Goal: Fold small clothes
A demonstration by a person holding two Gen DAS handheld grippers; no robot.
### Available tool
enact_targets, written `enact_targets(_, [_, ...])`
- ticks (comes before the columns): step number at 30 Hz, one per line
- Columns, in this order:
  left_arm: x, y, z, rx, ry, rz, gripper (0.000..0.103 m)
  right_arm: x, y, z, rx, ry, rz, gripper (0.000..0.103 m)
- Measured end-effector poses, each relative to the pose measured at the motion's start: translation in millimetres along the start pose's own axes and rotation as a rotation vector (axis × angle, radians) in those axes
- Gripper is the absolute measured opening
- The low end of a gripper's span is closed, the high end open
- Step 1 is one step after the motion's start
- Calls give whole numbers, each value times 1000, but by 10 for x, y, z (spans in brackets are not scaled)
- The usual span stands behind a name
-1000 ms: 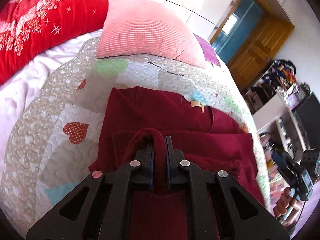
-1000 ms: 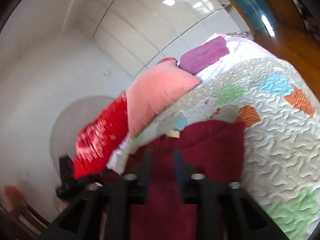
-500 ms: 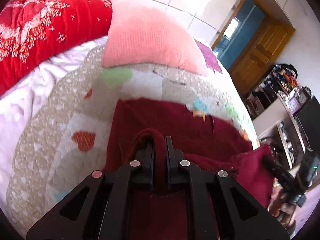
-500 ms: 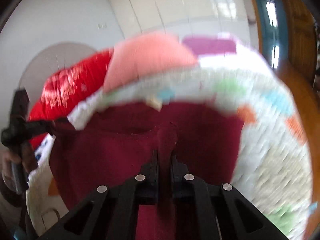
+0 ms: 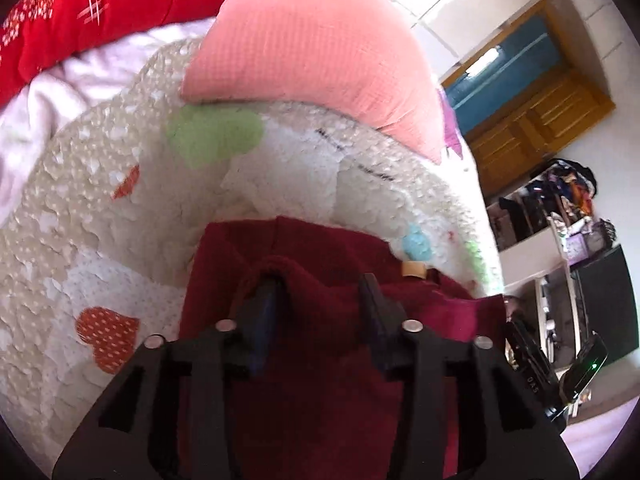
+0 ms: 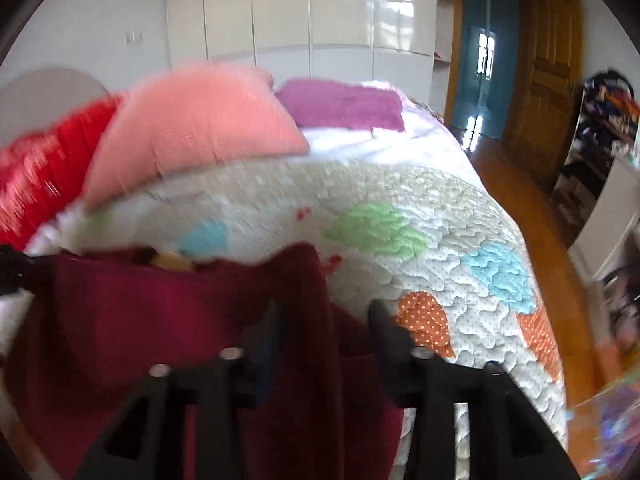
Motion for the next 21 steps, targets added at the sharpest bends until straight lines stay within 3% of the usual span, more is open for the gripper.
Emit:
enact_targets(1, [37,100,48,-37,-2,31,63,-34,118,22,-14,-3,-8,45])
enact_targets(3, [80,269,119,-111,-3,74,80,6,293,60,-28,5,-16,45])
enact_targets(5, [90,410,126,-150,-2,58,80,162,433,81,-47,-7,89,45])
enact_targets(8, [164,498,-48,-111,12,81,80,437,489,-3,-8,28,194,45])
enact_targets(10, [228,545,-274,-93,3,114,80,554,304,-122,47,86,161,45])
enact_targets(13, [367,549,-676,-48,-12,159,80,494,-227,-462,251,89,55,46])
enact_targets(15, [470,523,-947,-16,-25,182,80,518,-150,-385,211,55,53,45])
enact_targets(18, [587,475,-1231,-1,-39,204,80,879,81,-194,141,32,213,46])
enact_targets(21, [549,539,-1386,-65,-81,189,81,1497,151,-60,139,114,355,47])
Point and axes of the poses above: each gripper's, at about its wrist camera, not at the fingertips, and y roughly against the way its jaws point, x to its left, z to its top, the point moved 9 cm from there along -y, roughly the way its jaws point
